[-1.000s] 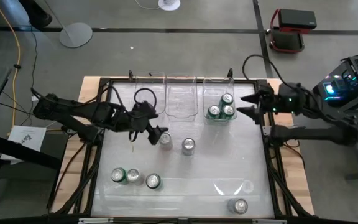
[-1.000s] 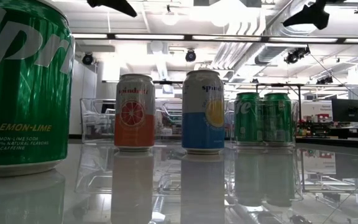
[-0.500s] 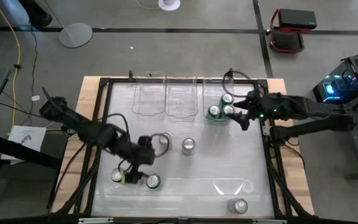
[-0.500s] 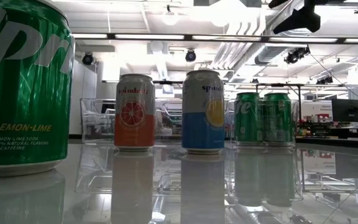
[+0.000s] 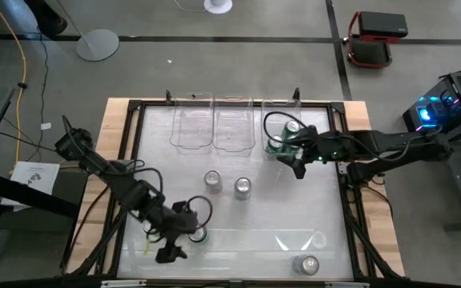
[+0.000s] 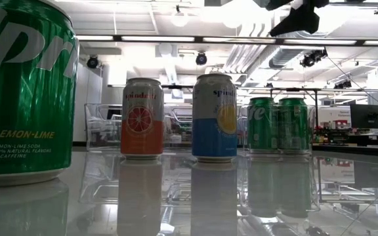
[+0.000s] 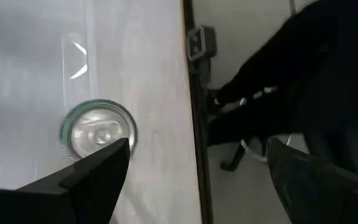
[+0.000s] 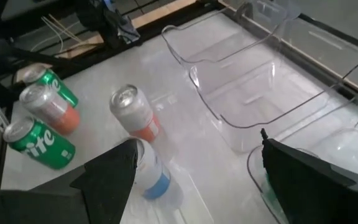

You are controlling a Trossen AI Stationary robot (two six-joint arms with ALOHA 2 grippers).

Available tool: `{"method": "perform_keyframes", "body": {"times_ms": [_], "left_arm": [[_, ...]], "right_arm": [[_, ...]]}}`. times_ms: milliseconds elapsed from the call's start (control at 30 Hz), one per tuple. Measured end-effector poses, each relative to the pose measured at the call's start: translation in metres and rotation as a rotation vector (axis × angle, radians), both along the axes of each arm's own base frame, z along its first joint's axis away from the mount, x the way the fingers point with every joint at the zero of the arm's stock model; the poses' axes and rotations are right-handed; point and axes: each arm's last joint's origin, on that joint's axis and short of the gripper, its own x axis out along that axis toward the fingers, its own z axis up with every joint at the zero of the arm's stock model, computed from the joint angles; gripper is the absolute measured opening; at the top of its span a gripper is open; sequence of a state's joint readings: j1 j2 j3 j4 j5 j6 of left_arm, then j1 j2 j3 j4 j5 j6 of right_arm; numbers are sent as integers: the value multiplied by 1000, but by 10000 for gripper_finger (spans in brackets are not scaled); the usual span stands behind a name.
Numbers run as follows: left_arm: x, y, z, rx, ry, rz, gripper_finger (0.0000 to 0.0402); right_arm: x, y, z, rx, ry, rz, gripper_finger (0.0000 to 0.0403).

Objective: Sort soda cans
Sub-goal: Put green soda can into the right transparent bin

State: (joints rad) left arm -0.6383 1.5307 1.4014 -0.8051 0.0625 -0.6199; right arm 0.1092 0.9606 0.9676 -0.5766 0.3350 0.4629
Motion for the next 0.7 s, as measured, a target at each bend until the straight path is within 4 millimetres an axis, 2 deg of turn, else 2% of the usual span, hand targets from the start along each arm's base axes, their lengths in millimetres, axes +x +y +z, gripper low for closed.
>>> {"method": "perform_keyframes", "body": {"times_ms": [200,333,567,700], "left_arm": [[-4,-18,-9,193,-140,-193,353],[3,-21,-19,340,-190,-220,353],[26,-11,-43,388,-104,-133,353],[36,-8,-57,372,-34,-141,353]], "right_arm": [[4,3,-3,-1,18,11,330],[3,2,-2,6,12,7,330],[3,2,-3,28,8,-6,330],[3,3,-3,52,3,-14,330]]}}
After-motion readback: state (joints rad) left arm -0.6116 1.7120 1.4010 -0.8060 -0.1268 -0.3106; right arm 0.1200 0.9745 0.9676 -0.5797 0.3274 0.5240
